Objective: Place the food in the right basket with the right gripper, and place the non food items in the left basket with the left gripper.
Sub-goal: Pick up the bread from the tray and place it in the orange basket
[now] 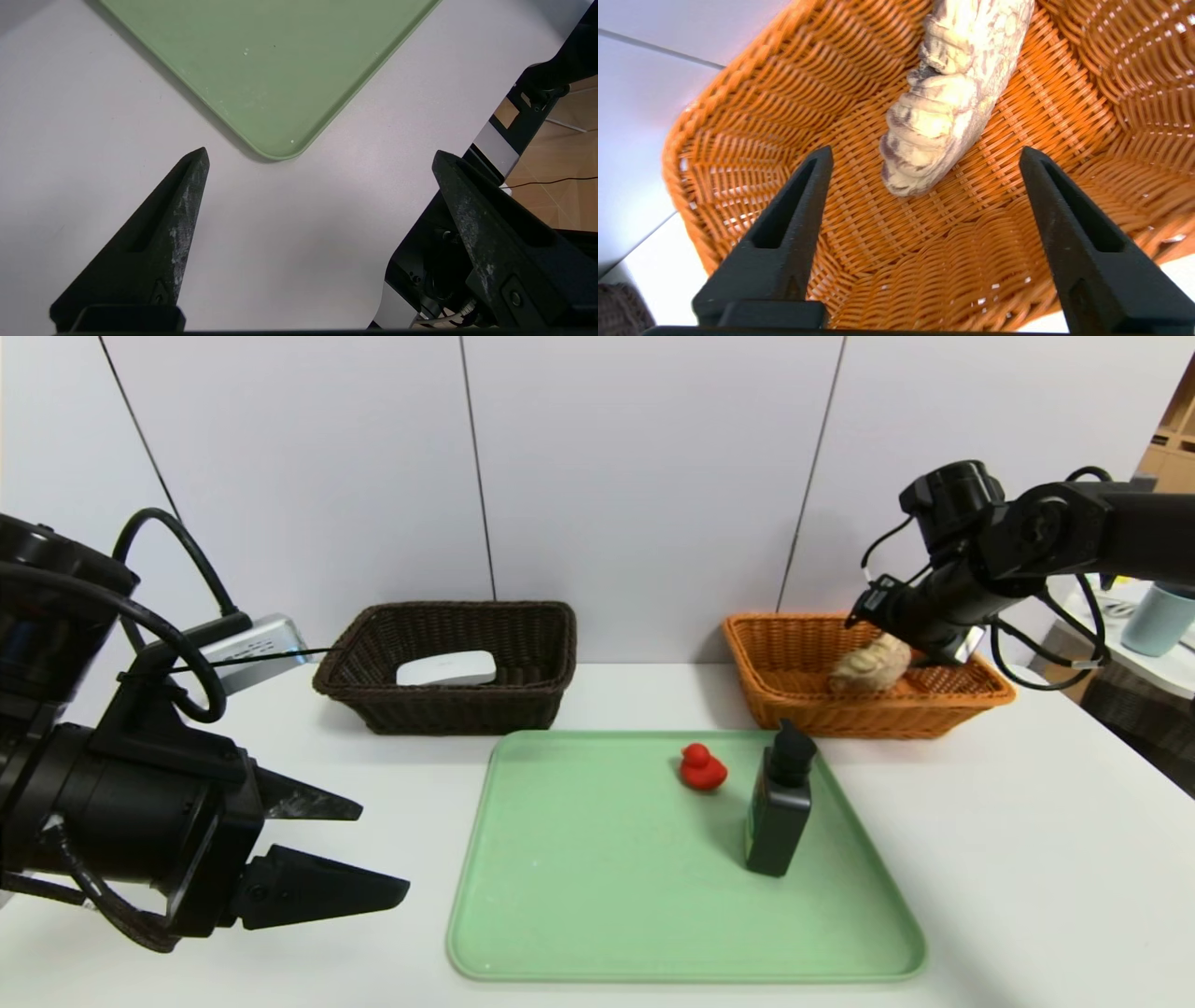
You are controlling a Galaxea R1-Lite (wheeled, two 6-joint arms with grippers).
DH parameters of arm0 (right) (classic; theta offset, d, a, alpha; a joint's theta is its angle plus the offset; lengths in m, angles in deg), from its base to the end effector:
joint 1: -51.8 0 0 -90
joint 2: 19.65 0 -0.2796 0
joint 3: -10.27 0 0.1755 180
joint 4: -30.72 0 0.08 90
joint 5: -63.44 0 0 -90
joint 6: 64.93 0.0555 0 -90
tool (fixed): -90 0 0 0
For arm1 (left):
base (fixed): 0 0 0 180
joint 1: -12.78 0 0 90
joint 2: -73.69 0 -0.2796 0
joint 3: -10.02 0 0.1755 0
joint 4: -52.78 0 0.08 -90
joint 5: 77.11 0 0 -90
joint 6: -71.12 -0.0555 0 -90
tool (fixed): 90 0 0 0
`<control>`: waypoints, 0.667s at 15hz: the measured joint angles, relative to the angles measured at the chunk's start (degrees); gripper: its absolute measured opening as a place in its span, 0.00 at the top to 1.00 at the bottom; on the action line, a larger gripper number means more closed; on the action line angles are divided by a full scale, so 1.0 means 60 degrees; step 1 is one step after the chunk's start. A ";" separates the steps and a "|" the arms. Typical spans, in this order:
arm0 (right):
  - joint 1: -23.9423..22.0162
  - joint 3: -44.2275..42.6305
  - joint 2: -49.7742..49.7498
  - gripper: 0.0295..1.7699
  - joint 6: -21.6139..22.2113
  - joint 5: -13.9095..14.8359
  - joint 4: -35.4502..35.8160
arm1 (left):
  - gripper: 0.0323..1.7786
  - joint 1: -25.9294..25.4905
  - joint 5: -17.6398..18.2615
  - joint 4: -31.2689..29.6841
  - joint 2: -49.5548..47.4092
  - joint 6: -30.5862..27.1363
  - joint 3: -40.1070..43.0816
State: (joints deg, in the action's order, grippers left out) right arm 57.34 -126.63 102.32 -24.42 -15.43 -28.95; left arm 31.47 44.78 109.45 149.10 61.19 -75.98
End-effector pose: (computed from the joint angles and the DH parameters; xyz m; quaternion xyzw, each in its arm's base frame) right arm 0.4122 0.0292 0.1878 0.2680 0.3377 -0.1727 0.8856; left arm 0.1708 -0.0887 0.2113 0.0272 0.3533 -0.4253 0.8328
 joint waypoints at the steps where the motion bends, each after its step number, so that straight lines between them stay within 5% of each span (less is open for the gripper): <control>1: 0.0041 0.0000 -0.0161 0.18 -0.0004 -0.0014 -0.0020 | 0.05 0.0026 0.0004 0.0000 -0.0028 0.0006 -0.0026; 10: 0.0276 0.0000 -0.1930 0.08 -0.0583 -0.0433 -0.1857 | 0.05 0.0244 0.0022 -0.0412 -0.0408 -0.0051 -0.0098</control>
State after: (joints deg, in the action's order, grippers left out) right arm 58.99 -126.63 90.74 -27.92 -18.02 -40.09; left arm 32.93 44.91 106.98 146.65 60.89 -76.56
